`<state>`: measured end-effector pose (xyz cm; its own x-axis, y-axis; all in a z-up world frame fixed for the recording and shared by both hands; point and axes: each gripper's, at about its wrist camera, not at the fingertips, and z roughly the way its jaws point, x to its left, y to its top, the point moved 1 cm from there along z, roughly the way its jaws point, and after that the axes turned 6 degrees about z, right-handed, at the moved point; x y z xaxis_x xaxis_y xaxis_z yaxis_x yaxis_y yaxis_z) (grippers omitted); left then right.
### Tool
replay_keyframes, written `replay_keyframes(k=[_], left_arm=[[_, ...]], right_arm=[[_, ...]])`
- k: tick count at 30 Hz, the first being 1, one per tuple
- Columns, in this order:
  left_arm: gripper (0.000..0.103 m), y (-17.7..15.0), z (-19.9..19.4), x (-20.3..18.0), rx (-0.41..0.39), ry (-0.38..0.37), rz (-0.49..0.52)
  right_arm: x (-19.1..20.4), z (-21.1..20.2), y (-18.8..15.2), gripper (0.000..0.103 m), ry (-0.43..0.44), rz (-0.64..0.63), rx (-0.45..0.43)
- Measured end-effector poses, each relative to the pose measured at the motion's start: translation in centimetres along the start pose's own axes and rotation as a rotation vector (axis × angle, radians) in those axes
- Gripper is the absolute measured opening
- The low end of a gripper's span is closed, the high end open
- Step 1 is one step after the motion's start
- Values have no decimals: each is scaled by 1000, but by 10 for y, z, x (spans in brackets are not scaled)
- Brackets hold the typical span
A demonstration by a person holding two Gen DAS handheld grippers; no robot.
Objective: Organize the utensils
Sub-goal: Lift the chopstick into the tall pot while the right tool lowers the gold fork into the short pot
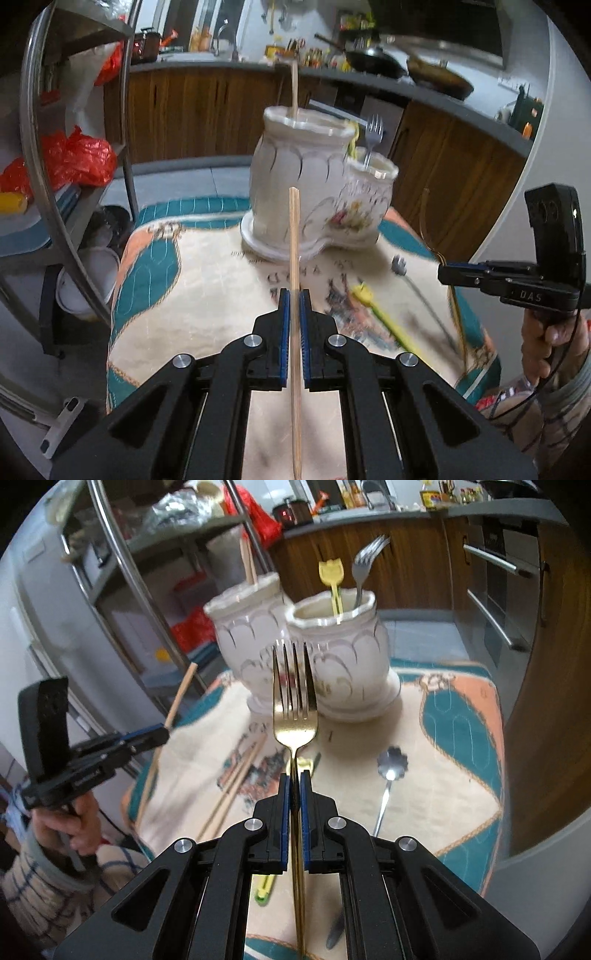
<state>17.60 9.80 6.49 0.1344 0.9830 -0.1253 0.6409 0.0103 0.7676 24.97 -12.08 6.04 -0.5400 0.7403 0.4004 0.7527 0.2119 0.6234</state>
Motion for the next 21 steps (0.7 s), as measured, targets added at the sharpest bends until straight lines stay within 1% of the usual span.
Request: replay_keyframes(k=[5, 6, 12, 21], left_arm=[[5, 23, -17, -1, -154, -24, -35], [5, 30, -21, -1, -198, -27, -42], [5, 55, -27, -1, -357, -42, -73], [5, 91, -20, 5, -519, -37, -103]], right_arm=[[3, -13, 14, 6, 51, -11, -84], [4, -15, 17, 6, 53, -17, -102], [4, -20, 35, 6, 76, -33, -182], [17, -44, 70, 6, 119, -86, -320]])
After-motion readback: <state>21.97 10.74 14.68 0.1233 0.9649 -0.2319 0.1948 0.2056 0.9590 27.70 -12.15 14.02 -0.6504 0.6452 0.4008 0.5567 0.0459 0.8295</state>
